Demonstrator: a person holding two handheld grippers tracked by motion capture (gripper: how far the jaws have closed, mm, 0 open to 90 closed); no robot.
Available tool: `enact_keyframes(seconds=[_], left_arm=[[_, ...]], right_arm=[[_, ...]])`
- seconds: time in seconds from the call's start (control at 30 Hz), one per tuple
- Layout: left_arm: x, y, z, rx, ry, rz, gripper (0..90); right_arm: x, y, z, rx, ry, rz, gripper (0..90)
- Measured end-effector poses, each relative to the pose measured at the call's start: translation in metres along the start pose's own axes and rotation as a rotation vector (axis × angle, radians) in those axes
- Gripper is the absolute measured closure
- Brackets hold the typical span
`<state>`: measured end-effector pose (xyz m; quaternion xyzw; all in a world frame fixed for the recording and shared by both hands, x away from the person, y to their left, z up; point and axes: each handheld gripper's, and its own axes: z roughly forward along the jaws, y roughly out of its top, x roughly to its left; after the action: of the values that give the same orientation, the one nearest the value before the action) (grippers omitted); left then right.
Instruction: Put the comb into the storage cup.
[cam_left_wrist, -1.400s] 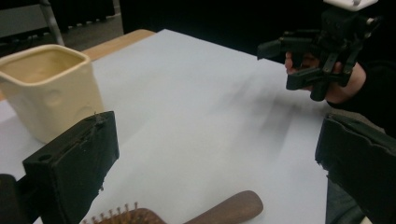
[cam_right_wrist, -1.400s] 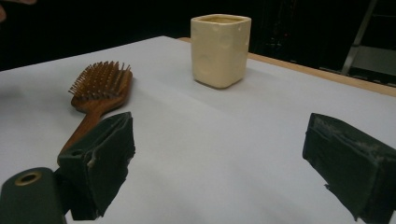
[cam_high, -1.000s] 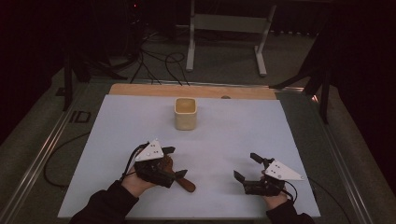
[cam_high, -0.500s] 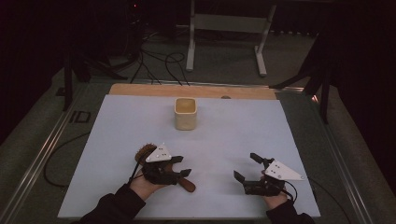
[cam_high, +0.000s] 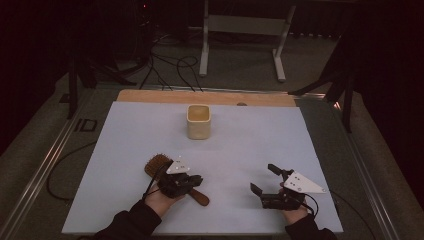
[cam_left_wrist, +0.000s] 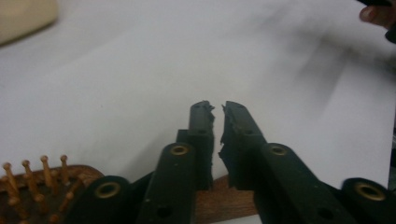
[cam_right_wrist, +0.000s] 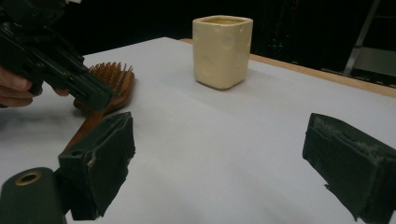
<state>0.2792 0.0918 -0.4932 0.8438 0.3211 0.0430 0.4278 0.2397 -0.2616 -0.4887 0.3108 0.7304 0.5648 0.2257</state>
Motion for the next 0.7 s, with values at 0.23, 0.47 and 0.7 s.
enact_keyframes(seconds=[0.23, 0.47, 0.7], left_arm=[[-0.001, -0.005, 0.009, 0.054, 0.003, -0.005, 90.0], [-0.003, -0.006, 0.017, 0.109, -0.005, 0.006, 90.0], [-0.004, -0.008, 0.022, 0.153, -0.008, 0.01, 90.0]], right_arm=[[0.0, 0.0, 0.0, 0.002, 0.0, 0.0, 8.9], [0.0, 0.0, 0.0, 0.006, 0.0, -0.001, 8.9], [0.0, 0.0, 0.0, 0.005, 0.001, -0.002, 8.9]])
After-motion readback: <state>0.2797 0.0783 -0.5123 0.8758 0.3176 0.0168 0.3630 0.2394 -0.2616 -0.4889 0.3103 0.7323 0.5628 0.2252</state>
